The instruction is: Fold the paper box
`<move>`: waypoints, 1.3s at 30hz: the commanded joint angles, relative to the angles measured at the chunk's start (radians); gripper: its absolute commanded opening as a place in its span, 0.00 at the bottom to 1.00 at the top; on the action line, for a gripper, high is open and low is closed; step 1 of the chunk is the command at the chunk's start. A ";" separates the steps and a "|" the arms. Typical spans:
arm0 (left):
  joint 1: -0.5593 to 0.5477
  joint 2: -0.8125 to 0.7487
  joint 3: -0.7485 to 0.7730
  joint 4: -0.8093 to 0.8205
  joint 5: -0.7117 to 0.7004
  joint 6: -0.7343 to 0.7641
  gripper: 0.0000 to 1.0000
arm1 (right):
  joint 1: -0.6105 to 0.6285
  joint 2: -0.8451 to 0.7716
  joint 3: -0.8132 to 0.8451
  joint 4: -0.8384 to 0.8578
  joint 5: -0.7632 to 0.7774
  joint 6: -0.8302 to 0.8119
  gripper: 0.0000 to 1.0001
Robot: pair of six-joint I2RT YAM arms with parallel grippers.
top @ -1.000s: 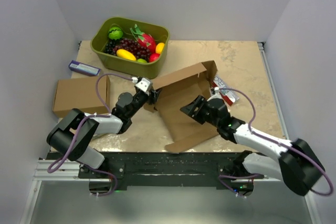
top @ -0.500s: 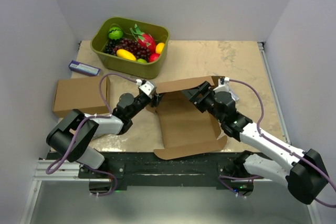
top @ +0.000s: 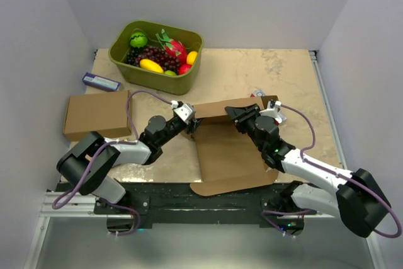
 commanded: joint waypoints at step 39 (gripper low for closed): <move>0.319 -0.487 -0.268 -0.076 0.233 -0.346 0.91 | -0.002 -0.041 -0.071 0.058 0.109 0.063 0.12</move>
